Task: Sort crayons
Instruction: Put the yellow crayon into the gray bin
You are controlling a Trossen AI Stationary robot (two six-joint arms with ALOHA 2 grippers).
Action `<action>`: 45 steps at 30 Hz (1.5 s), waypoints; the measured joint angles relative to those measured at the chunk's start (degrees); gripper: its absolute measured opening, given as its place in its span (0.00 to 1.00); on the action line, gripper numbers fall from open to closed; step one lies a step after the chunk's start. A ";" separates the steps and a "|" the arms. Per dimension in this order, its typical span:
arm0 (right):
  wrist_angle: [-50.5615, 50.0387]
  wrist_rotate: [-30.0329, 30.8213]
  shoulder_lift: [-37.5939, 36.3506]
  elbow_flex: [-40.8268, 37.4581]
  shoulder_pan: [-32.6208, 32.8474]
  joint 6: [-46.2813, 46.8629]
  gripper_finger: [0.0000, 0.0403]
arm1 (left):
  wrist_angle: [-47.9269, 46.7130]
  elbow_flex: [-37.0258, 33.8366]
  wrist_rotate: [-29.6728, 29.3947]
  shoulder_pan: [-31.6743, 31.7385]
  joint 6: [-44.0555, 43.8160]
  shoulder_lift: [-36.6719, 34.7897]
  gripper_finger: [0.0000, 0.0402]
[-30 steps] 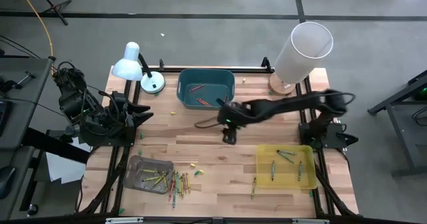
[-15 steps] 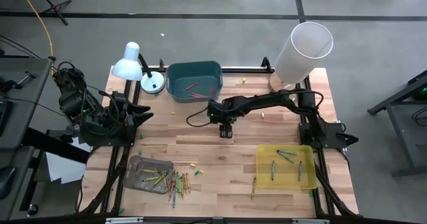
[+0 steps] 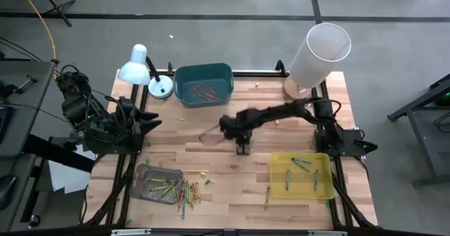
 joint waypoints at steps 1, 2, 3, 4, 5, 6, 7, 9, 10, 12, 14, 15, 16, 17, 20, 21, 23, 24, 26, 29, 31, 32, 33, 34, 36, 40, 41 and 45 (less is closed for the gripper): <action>-0.40 -1.03 -0.71 -0.20 1.31 0.96 0.05 | 0.04 0.00 0.59 0.00 0.40 -0.02 0.43; 0.28 -2.40 -1.64 -0.20 2.49 2.02 0.05 | 0.02 0.00 1.31 0.00 0.82 -0.02 0.43; 1.08 -2.94 -3.06 -0.15 3.87 3.18 0.03 | -0.02 0.00 1.95 0.00 0.87 0.00 0.43; 1.96 -3.55 -4.79 -0.09 5.19 4.36 0.02 | -0.02 0.00 2.24 -0.01 0.91 -0.01 0.43; 4.17 -3.41 -6.30 -0.02 6.57 5.47 0.02 | 0.02 0.00 2.28 -0.01 0.92 -0.01 0.43; 7.90 -3.02 -7.37 0.01 8.07 6.95 0.02 | -0.03 0.00 2.26 -0.01 0.92 0.00 0.43; 12.48 -2.80 -7.96 0.01 9.40 8.91 0.02 | -0.01 0.00 2.08 0.00 0.92 -0.01 0.43; 23.48 -2.72 -8.25 -0.03 12.25 13.33 0.01 | -0.02 0.00 0.78 0.00 0.92 0.00 0.43; 29.87 -2.62 -8.23 -0.03 13.43 15.80 0.01 | 0.00 0.00 -0.25 0.00 0.90 0.00 0.43; 43.70 -1.28 -6.80 0.12 15.35 19.96 0.01 | 0.00 0.00 -2.66 0.00 0.43 -0.02 0.43; 54.55 1.31 -4.12 0.27 16.27 23.03 0.01 | 0.00 0.00 -4.53 0.00 -0.44 0.00 0.43; 58.47 2.83 -2.26 1.01 16.31 24.35 0.01 | 0.04 0.00 -5.13 0.00 -0.68 -0.02 0.43; 60.69 4.37 -0.22 2.22 16.39 25.72 0.01 | 0.12 0.02 -5.41 0.00 -0.74 0.00 0.43; 62.00 5.29 2.03 4.13 16.39 26.71 0.01 | 0.18 0.02 -5.41 0.00 -0.71 0.00 0.43; 63.66 5.94 9.17 14.12 16.36 27.24 0.00 | 0.38 0.02 -5.50 0.00 -0.74 0.00 0.43; 63.11 5.66 11.81 18.19 16.40 27.08 0.00 | 0.43 0.02 -5.61 0.00 -0.74 -0.02 0.43; 62.98 4.70 17.46 26.80 16.41 27.03 0.00 | 0.47 0.02 -5.63 0.00 -0.77 0.00 0.43; 61.64 4.48 20.08 30.97 16.41 27.04 0.00 | 0.47 0.02 -5.62 0.00 -0.94 0.00 0.43; 59.55 3.37 24.86 38.62 16.43 27.31 0.00 | 0.52 0.02 -5.56 0.00 -1.20 0.00 0.43; 53.88 0.56 29.81 47.87 16.41 28.03 0.02 | 0.55 0.02 -5.43 0.00 -1.18 -0.02 0.43; 47.93 0.35 31.16 50.65 16.45 28.94 0.05 | 0.53 0.02 -5.31 0.00 -1.15 0.00 0.43; 48.63 0.43 31.32 49.74 16.45 29.28 0.08 | 0.50 0.02 -5.31 0.00 -1.14 -0.02 0.43; 48.26 0.47 31.20 48.55 16.45 30.36 0.11 | 0.51 0.02 -5.32 0.00 -0.85 -0.02 0.43; 46.83 0.23 31.13 47.97 16.35 32.02 0.15 | 0.49 0.02 -5.32 0.00 -0.49 0.00 0.43; 44.95 0.03 31.12 47.88 16.26 34.22 0.24 | 0.48 0.02 -5.33 0.00 0.36 -0.02 0.43; 42.17 -1.61 30.45 48.46 15.95 31.71 0.42 | 0.44 0.02 -5.42 0.00 0.90 -0.02 0.43; 41.32 -3.07 30.25 48.64 15.73 30.04 0.45 | 0.40 0.02 -5.47 0.00 0.90 -0.03 0.43; 28.98 -6.93 25.97 49.74 14.39 21.29 0.54 | 0.41 0.02 -5.61 0.00 0.92 -0.06 0.43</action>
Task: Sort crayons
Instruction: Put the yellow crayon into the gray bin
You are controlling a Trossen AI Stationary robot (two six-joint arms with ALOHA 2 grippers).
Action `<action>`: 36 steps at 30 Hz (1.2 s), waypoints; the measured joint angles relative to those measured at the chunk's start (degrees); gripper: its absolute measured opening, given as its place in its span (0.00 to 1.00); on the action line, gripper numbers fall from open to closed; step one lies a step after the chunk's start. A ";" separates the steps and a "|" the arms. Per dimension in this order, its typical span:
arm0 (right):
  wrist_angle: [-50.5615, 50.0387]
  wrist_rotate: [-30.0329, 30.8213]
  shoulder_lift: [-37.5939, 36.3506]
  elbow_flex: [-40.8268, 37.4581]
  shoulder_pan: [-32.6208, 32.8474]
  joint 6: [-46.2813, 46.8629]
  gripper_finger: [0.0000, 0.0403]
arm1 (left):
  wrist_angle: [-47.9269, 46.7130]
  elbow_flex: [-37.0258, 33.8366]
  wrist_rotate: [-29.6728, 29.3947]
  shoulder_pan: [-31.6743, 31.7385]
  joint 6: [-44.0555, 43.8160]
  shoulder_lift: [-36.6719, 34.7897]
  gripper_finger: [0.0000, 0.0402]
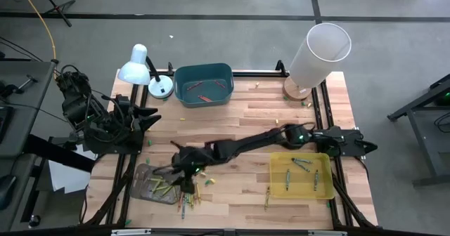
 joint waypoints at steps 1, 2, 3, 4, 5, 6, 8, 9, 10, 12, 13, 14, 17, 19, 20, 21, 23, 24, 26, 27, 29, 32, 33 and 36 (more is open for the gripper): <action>-5.01 0.31 -2.04 -0.01 -0.35 -3.20 0.55 | -0.02 0.00 0.00 0.00 0.00 0.00 0.43; -10.28 1.49 -4.11 -0.16 -0.53 -6.19 0.55 | -0.02 0.00 0.00 0.00 0.00 0.02 0.43; -15.37 2.88 -6.08 -0.46 -0.75 -8.98 0.55 | -0.02 0.00 0.00 0.00 0.00 0.00 0.43; -20.45 4.51 -8.01 -1.03 -0.86 -11.35 0.55 | 0.00 0.00 -0.02 0.00 0.00 0.00 0.43; -25.22 5.90 -9.62 -1.72 -0.85 -13.10 0.55 | -0.02 0.00 -0.02 0.00 0.00 0.02 0.43; -29.58 7.00 -11.27 -2.77 -0.71 -14.28 0.55 | 0.00 0.00 -0.02 0.00 0.00 0.02 0.43; -35.51 8.28 -15.00 -7.00 0.24 -14.64 0.56 | 0.00 0.00 -0.02 0.00 0.00 0.00 0.43; -36.69 9.22 -17.56 -10.35 1.02 -13.71 0.56 | 0.01 0.00 -0.02 0.00 0.00 0.02 0.43; -36.84 9.92 -20.60 -14.38 1.94 -12.15 0.56 | -0.03 0.00 -0.01 0.00 0.00 0.01 0.43; -35.28 12.73 -27.76 -24.76 4.59 -6.80 0.56 | -0.03 0.00 -0.02 0.00 0.00 0.01 0.43; -33.82 14.53 -31.62 -30.48 6.33 -2.83 0.56 | -0.01 0.00 -0.02 0.00 0.00 0.01 0.43; -32.65 16.49 -35.44 -36.42 8.30 2.52 0.56 | 0.00 0.00 0.03 0.00 0.00 0.01 0.43; -27.15 18.13 -45.94 -50.11 15.45 26.90 0.56 | 0.01 0.00 0.49 0.00 0.00 0.00 0.43; -21.44 19.34 -51.07 -55.34 21.33 47.35 0.56 | 0.02 0.00 0.94 0.00 0.00 0.02 0.43; -18.80 20.66 -52.30 -56.88 24.24 56.96 0.55 | 0.00 0.00 1.13 0.00 0.00 0.02 0.43; -16.65 22.66 -52.63 -57.57 27.05 65.42 0.55 | 0.00 0.00 1.18 0.00 0.13 0.00 0.43; -14.32 26.01 -51.30 -56.89 31.97 79.32 0.53 | 0.00 0.00 1.31 0.00 0.89 0.00 0.43; -14.33 26.75 -49.78 -55.38 33.83 84.56 0.52 | 0.02 0.00 1.40 0.00 1.38 0.00 0.43; -15.59 25.72 -45.33 -50.62 36.29 92.10 0.49 | 0.00 0.00 2.45 0.00 2.59 0.00 0.43; -18.02 23.57 -42.78 -47.98 37.00 95.42 0.48 | 0.00 0.00 3.33 0.00 3.24 0.00 0.43; -24.26 18.61 -37.06 -42.01 37.70 100.77 0.47 | 0.00 0.00 5.07 0.00 4.08 -0.13 0.43; -35.50 12.57 -29.32 -33.17 37.03 103.54 0.45 | 0.03 0.00 6.63 0.00 5.30 -0.28 0.43; -38.24 11.48 -27.10 -30.59 36.35 103.70 0.45 | 0.00 0.00 6.83 0.00 5.56 -0.28 0.43; -47.75 11.31 -20.75 -24.15 33.73 103.78 0.45 | 0.02 0.00 7.18 0.00 6.08 -0.26 0.43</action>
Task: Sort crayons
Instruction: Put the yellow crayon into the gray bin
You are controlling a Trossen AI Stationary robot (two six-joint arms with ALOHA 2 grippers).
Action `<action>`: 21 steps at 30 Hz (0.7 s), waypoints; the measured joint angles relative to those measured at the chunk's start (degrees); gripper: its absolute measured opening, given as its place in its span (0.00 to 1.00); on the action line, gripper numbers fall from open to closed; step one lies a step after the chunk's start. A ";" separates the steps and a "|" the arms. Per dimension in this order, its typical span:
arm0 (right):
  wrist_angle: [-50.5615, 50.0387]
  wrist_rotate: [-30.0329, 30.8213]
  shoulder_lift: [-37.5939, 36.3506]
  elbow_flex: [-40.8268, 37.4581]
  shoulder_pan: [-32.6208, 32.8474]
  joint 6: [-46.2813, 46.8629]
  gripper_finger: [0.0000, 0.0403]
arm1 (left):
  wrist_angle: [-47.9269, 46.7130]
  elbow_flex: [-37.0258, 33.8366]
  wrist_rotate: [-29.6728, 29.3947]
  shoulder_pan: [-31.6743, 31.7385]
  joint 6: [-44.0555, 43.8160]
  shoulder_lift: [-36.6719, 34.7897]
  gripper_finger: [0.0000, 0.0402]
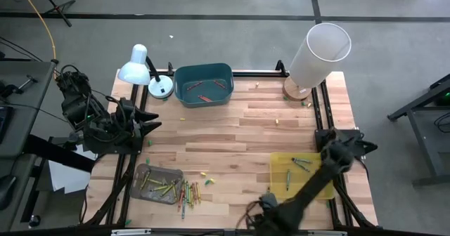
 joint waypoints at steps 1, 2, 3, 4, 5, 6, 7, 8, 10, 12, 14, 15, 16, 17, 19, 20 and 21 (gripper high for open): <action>-2.08 -0.02 1.82 1.74 -0.87 0.21 0.45 | -0.01 0.00 0.01 0.00 0.00 -0.08 0.43; -4.14 -0.12 3.22 3.18 -1.67 0.66 0.45 | -0.01 0.00 0.09 0.00 0.00 -0.14 0.43; -5.82 -0.30 4.43 4.37 -2.40 1.14 0.45 | -0.02 0.00 0.33 0.00 0.00 -0.16 0.43; -6.84 -0.61 5.40 5.18 -3.03 1.28 0.45 | -0.01 0.00 0.57 0.00 0.00 -0.16 0.43; -7.32 -1.32 6.25 5.54 -3.54 1.31 0.45 | -0.03 0.00 0.98 0.00 0.00 -0.20 0.43; -7.22 -2.10 7.01 5.55 -3.98 1.36 0.45 | -0.01 0.00 1.58 0.00 0.02 -0.30 0.43; -7.12 -2.97 7.70 5.48 -4.33 1.53 0.45 | -0.02 0.00 2.12 0.00 0.25 -0.47 0.43; -7.31 -3.62 8.25 5.38 -4.53 2.10 0.45 | -0.01 0.00 2.45 0.00 0.41 -0.61 0.43; -7.66 -4.21 8.96 5.38 -4.74 4.08 0.45 | -0.02 0.00 3.11 0.00 0.54 -0.77 0.43; -8.24 -4.37 9.72 5.40 -4.73 5.66 0.45 | -0.01 0.00 3.18 0.00 0.44 -0.99 0.43; -9.36 -4.92 10.49 5.38 -4.69 6.33 0.45 | -0.01 0.00 3.21 0.00 0.46 -0.95 0.43; -9.91 -4.84 10.68 5.38 -4.75 6.40 0.45 | -0.01 0.00 3.22 0.00 0.45 -0.92 0.43; -10.43 -4.76 10.72 5.38 -4.84 6.42 0.45 | -0.01 0.00 3.22 0.00 0.46 -0.94 0.43; -11.29 -4.80 10.74 5.38 -4.90 6.51 0.45 | -0.02 0.00 3.22 0.00 0.46 -0.97 0.43; -13.57 -4.73 10.89 5.38 -5.08 6.82 0.45 | -0.01 0.00 3.22 0.00 0.46 -0.97 0.43; -14.17 -4.66 10.93 5.08 -5.18 6.85 0.45 | -0.01 0.00 3.22 0.00 0.46 -0.95 0.43; -13.86 -4.60 10.84 4.26 -5.33 6.84 0.45 | -0.01 0.00 3.22 0.00 0.44 -0.94 0.43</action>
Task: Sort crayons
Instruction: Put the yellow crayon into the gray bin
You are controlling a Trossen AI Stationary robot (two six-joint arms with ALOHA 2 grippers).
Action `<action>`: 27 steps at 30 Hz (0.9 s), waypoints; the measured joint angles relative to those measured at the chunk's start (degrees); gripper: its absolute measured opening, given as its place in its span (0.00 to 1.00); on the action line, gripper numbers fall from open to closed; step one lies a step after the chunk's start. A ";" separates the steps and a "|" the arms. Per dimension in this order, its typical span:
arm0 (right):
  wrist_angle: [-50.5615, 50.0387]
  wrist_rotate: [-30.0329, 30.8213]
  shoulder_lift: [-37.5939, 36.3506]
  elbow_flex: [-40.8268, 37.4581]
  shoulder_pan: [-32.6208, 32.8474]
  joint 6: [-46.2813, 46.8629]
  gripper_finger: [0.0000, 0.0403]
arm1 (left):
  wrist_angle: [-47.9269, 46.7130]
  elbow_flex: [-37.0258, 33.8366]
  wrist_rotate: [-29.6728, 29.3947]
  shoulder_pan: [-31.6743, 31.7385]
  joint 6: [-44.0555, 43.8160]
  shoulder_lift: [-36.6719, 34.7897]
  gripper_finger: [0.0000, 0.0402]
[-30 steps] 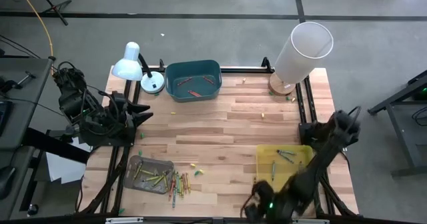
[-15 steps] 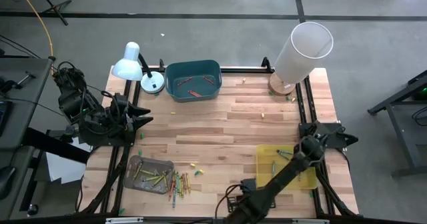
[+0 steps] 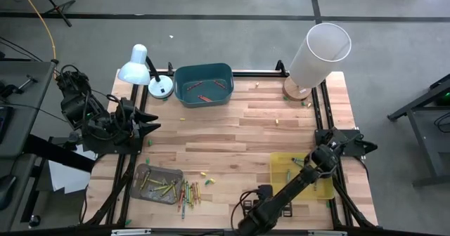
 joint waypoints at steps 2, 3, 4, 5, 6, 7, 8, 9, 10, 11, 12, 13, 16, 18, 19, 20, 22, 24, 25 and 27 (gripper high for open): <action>2.66 0.14 -0.37 -2.51 -0.22 -0.01 0.45 | 0.00 0.00 0.00 0.00 0.00 -0.02 0.43; 5.34 0.14 -0.61 -4.02 -0.26 0.03 0.45 | 0.00 0.00 0.00 0.00 0.00 -0.02 0.43; 7.63 0.03 -1.10 -5.50 -0.28 0.21 0.45 | 0.02 0.00 -0.02 0.00 0.00 -0.02 0.43; 9.67 0.25 -1.68 -6.92 -0.23 0.46 0.45 | 0.00 0.00 -0.02 0.00 0.00 -0.02 0.43; 10.88 0.39 -1.87 -7.82 -0.23 0.63 0.45 | 0.02 0.00 0.00 0.00 -0.02 0.00 0.43; 11.59 0.36 -1.90 -8.51 -0.29 0.64 0.45 | 0.02 0.00 -0.02 0.00 -0.04 0.00 0.43; 11.94 0.36 -1.90 -8.89 -0.42 0.64 0.45 | 0.02 0.00 -0.02 0.00 -0.15 0.00 0.43; 12.04 0.32 -1.90 -9.13 -0.57 0.62 0.45 | 0.02 0.00 -0.02 0.00 -0.37 0.00 0.43; 12.00 0.29 -1.91 -9.15 -0.70 0.53 0.45 | 0.02 0.00 -0.03 0.00 -0.47 0.00 0.43; 12.00 0.33 -2.09 -9.24 -0.86 0.02 0.44 | 0.02 0.00 -0.04 0.00 -0.47 0.00 0.43; 12.03 0.33 -2.08 -9.24 -0.95 -0.36 0.43 | 0.02 0.00 -0.04 0.00 -0.47 0.00 0.43; 12.17 0.36 -2.06 -9.24 -1.03 -0.74 0.41 | 0.02 0.00 -0.04 0.00 -0.48 0.00 0.43; 12.87 0.66 -1.96 -9.32 -1.20 -1.59 0.28 | 0.02 0.00 -0.04 0.00 -0.48 0.00 0.43; 14.28 1.02 -2.00 -10.25 -1.19 -1.90 0.16 | 0.02 0.00 -0.04 0.00 -0.48 0.00 0.43; 14.72 0.99 -1.99 -10.55 -1.03 -2.56 0.09 | 0.02 0.00 -0.04 0.00 -0.47 -0.01 0.43; 14.99 0.87 -2.04 -10.78 -0.93 -3.34 0.05 | 0.02 0.00 -0.04 0.00 -0.48 0.00 0.43; 15.38 1.11 -2.08 -10.94 -0.54 -4.36 0.04 | 0.02 0.00 -0.04 0.00 -0.48 -0.15 0.43; 15.41 1.85 -2.31 -10.58 -0.12 -4.11 0.05 | 0.02 0.00 -0.04 0.00 -0.50 -0.34 0.43; 14.81 2.60 -2.50 -9.90 0.14 -4.09 0.04 | 0.02 0.00 0.04 0.00 -0.50 -0.54 0.43; 13.37 5.35 -3.00 -8.22 0.65 -4.86 0.02 | 0.04 0.00 0.50 0.00 -0.50 -0.98 0.43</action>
